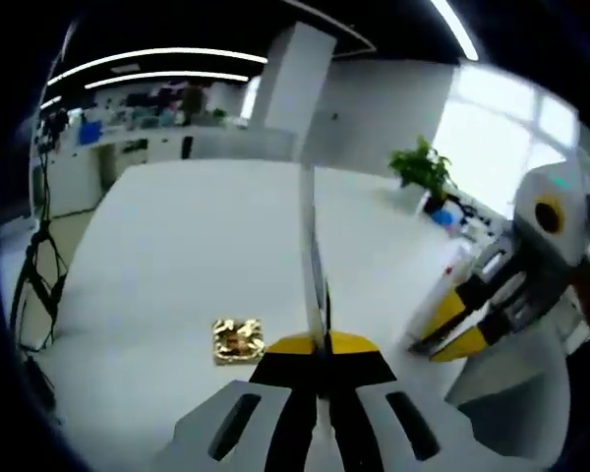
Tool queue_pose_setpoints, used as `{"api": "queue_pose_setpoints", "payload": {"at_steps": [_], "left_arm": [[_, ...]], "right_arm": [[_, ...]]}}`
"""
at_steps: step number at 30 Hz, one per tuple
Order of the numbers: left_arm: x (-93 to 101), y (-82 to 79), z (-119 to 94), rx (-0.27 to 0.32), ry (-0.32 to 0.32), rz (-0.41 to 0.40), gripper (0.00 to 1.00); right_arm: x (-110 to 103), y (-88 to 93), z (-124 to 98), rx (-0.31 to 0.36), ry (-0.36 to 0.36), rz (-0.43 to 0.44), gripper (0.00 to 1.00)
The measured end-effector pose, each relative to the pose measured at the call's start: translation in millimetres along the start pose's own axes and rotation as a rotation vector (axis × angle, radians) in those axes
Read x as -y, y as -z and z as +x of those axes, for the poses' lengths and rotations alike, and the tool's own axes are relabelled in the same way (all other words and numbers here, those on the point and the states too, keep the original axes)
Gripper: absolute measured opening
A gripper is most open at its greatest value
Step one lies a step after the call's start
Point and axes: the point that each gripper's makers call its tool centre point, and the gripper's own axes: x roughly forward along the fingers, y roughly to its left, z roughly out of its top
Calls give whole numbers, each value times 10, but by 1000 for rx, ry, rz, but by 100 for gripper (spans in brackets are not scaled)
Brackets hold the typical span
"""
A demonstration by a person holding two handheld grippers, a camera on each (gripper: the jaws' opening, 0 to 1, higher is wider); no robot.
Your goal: Arrange the skincare products in the storage area until every visible bottle or jar stands upright without overlapping.
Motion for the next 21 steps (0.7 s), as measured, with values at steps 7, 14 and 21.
{"api": "queue_pose_setpoints", "payload": {"at_steps": [7, 14, 21], "left_arm": [[-41, 71, -113, -2, 4, -4, 0], [-167, 101, -245, -11, -12, 32, 0], [-219, 99, -356, 8, -6, 11, 0]], "right_arm": [[43, 184, 388, -62, 33, 38, 12], [46, 315, 658, -148, 34, 70, 14], [123, 446, 897, -202, 45, 72, 16]]}}
